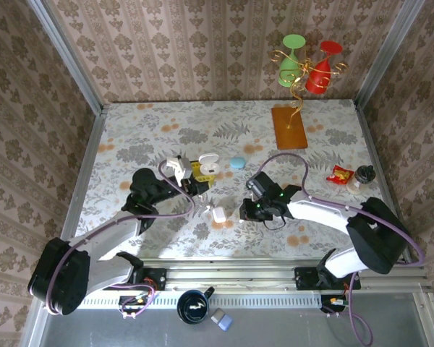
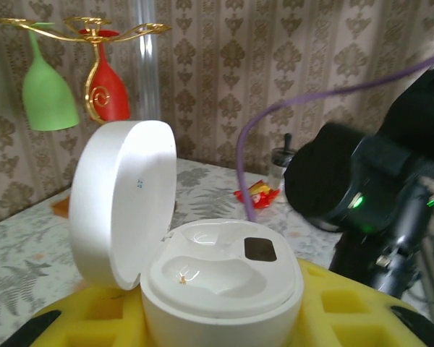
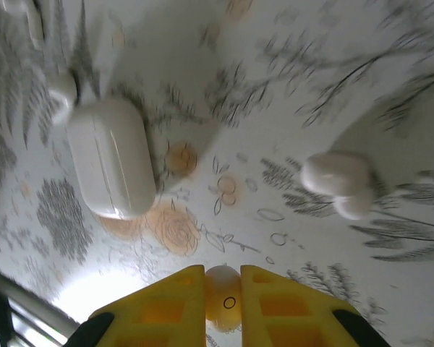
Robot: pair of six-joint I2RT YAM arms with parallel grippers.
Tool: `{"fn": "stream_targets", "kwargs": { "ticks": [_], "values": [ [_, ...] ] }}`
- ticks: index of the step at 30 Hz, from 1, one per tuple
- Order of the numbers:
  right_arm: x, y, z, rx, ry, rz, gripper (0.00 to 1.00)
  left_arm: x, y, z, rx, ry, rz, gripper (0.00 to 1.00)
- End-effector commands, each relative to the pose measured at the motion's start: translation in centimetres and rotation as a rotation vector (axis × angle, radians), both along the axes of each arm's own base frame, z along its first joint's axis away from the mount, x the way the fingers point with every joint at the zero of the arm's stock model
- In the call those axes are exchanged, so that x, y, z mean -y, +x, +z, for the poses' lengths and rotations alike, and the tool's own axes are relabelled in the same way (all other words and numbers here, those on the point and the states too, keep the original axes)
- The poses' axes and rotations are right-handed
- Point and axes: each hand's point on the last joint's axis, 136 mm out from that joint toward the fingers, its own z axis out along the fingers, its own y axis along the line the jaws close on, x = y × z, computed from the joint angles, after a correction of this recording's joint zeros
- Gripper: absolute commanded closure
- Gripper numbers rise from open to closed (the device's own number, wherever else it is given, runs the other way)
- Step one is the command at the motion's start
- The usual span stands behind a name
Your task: Insert the wireless bluetooth earbuds into the charging case
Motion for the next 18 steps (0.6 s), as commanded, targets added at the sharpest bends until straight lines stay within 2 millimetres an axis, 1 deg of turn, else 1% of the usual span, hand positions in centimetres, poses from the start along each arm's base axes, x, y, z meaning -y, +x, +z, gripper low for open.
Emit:
{"fn": "stream_targets", "kwargs": {
  "ticks": [1,3,5,9,10,11,15,18],
  "values": [
    [3.7,1.2,1.3,0.027,-0.168,-0.187,0.85,0.4,1.9,-1.0,0.087,0.085,0.13,0.78],
    [4.7,1.4,1.7,0.029,-0.215,-0.229,0.85,0.7,2.2,-1.8,0.115,0.118,0.166,0.78],
    [4.7,1.9,2.3,0.052,-0.22,-0.232,0.85,1.1,2.4,-2.7,0.119,0.146,0.181,0.78],
    [5.4,2.5,3.1,0.069,-0.247,-0.273,0.86,1.8,2.7,-4.2,0.114,0.167,0.199,0.78],
    [5.4,2.6,3.3,0.069,-0.244,-0.28,0.86,1.9,2.8,-4.6,0.114,0.173,0.203,0.78],
    [5.3,2.7,4.2,0.086,-0.22,-0.287,0.86,2.2,2.8,-5.0,0.114,0.181,0.199,0.78],
    [5.0,2.9,5.6,0.104,-0.171,-0.303,0.86,3.1,2.8,-6.9,0.116,0.229,0.184,0.78],
    [4.4,3.3,7.0,0.125,-0.115,-0.309,0.86,3.8,2.6,-7.8,0.114,0.234,0.162,0.78]
  ]
}}
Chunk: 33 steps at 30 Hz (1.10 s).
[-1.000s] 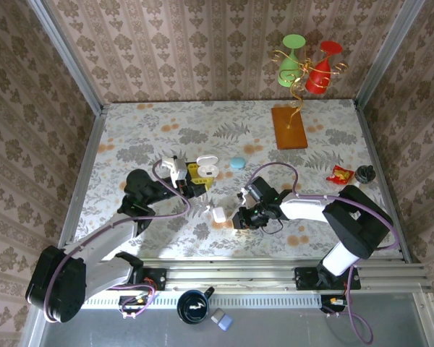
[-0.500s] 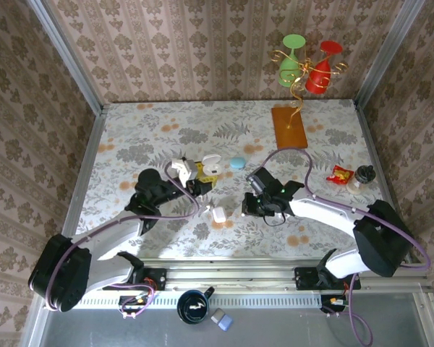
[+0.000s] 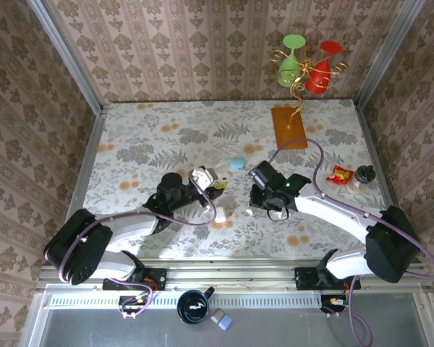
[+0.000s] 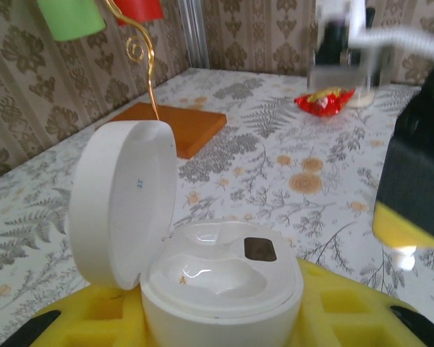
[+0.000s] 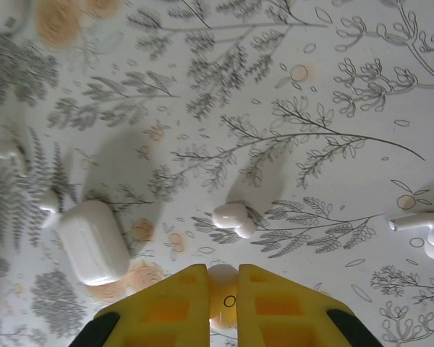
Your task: Insert the wireless bluetooth earbuds into the charging case
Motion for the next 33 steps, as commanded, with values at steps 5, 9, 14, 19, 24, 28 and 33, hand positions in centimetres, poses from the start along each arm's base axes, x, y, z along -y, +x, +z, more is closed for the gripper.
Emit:
{"fn": "stream_targets", "kwargs": {
  "ticks": [5,9,14,19,24,28,33],
  "values": [
    [-0.4,1.5,4.6,0.089,0.113,-0.059,0.87,1.9,-0.1,-0.2,0.059,-0.007,-0.039,0.79],
    [-1.3,2.2,6.2,0.125,0.174,-0.045,0.87,3.0,-0.8,-1.0,0.057,0.009,-0.075,0.79],
    [-2.9,2.9,8.2,0.175,0.272,-0.01,0.87,4.2,-1.6,-1.5,0.065,0.019,-0.109,0.79],
    [-4.0,3.2,8.8,0.195,0.309,0.036,0.87,4.9,-2.1,-1.8,0.067,0.032,-0.137,0.79],
    [-5.0,3.4,8.9,0.194,0.339,0.072,0.87,5.4,-2.4,-1.8,0.064,0.037,-0.16,0.8],
    [-5.4,3.4,8.6,0.183,0.345,0.088,0.87,5.6,-2.5,-1.7,0.064,0.037,-0.167,0.8],
    [-5.6,3.1,7.5,0.148,0.329,0.105,0.86,5.6,-2.4,-1.4,0.061,0.026,-0.16,0.8]
  ]
}}
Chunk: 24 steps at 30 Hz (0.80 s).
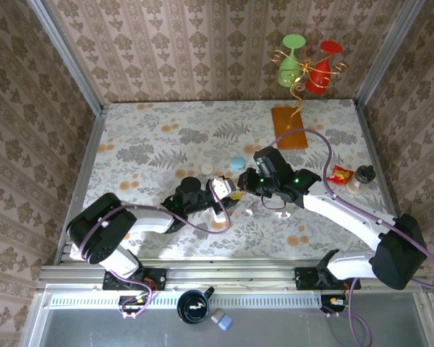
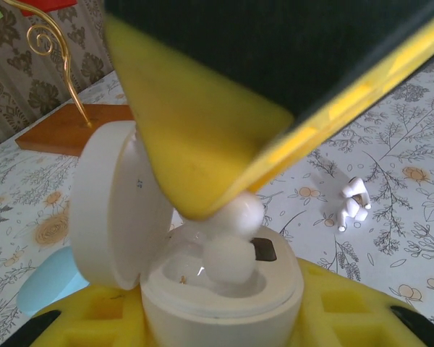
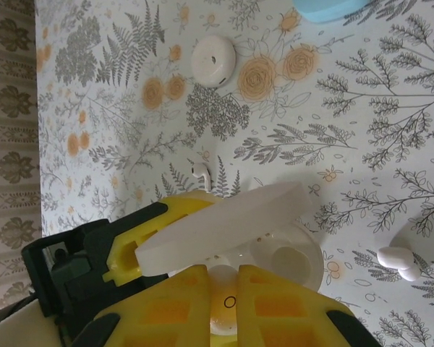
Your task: Insert the wireless bluetooth earbuds into the charging case
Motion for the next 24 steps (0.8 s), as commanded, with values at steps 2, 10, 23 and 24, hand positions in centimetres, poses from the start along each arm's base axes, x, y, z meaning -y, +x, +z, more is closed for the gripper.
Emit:
{"fn": "stream_targets", "kwargs": {
  "ticks": [2,10,23,24],
  "values": [
    [-0.7,0.3,0.3,0.002,0.007,0.036,0.87,0.8,0.1,1.4,0.032,-0.031,-0.02,0.8],
    [-1.6,-0.7,0.5,-0.027,0.042,0.097,0.86,0.9,0.3,1.5,0.023,-0.042,-0.01,0.8],
    [-1.8,-0.2,0.5,-0.011,0.02,0.113,0.81,1.3,-0.3,2.0,0.02,-0.056,-0.051,0.8],
    [-1.8,-0.1,0.7,-0.002,0.021,0.111,0.8,1.3,-0.2,2.0,0.02,-0.056,-0.05,0.8]
  ]
}}
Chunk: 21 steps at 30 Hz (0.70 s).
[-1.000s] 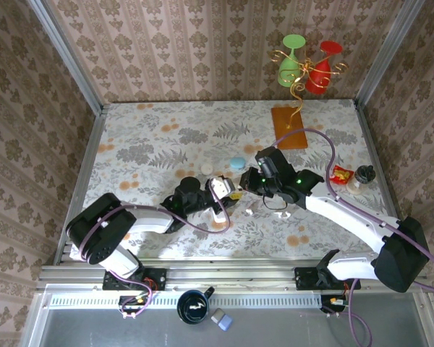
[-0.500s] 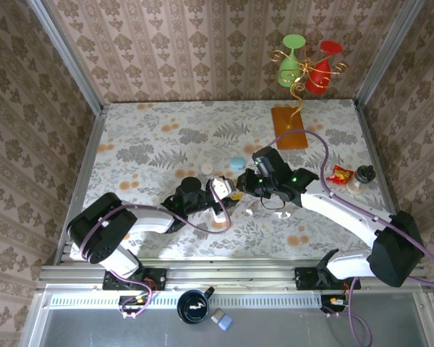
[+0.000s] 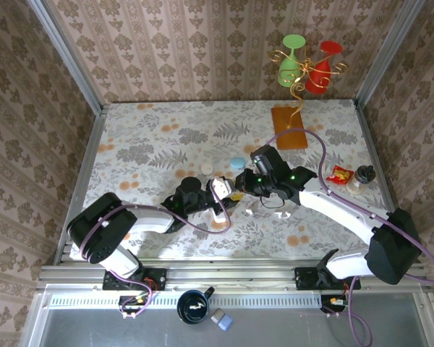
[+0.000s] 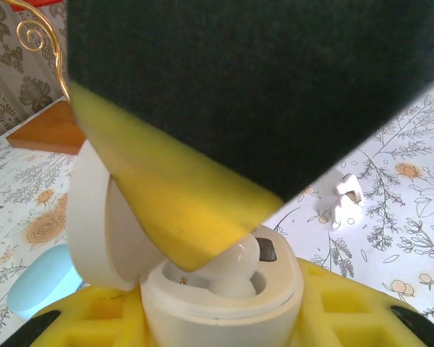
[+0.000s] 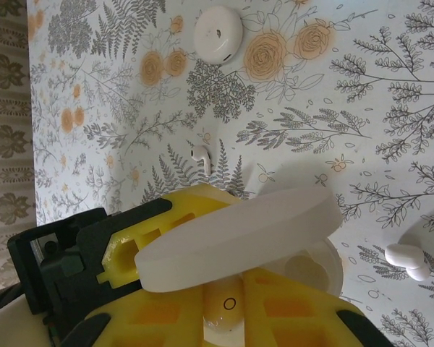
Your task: Insert the wireless bluetooth earbuds into the charging case
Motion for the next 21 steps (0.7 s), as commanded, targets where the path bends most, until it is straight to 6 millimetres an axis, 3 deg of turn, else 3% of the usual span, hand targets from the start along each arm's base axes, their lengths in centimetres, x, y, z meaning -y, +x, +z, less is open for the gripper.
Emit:
{"fn": "stream_targets", "kwargs": {
  "ticks": [1,5,15,21],
  "values": [
    [-0.7,0.2,1.7,0.036,0.027,0.028,0.77,1.1,0.0,2.3,0.028,-0.061,-0.033,0.8],
    [0.1,0.0,2.3,0.069,0.018,0.013,0.74,0.9,0.1,2.4,0.027,-0.07,-0.024,0.8],
    [1.5,-0.4,3.9,0.155,0.071,-0.006,0.54,0.4,0.5,2.8,0.009,-0.108,-0.015,0.8],
    [2.4,-0.4,3.9,0.178,0.056,-0.03,0.52,-0.3,0.9,3.5,-0.009,-0.167,0.0,0.8]
  ]
}}
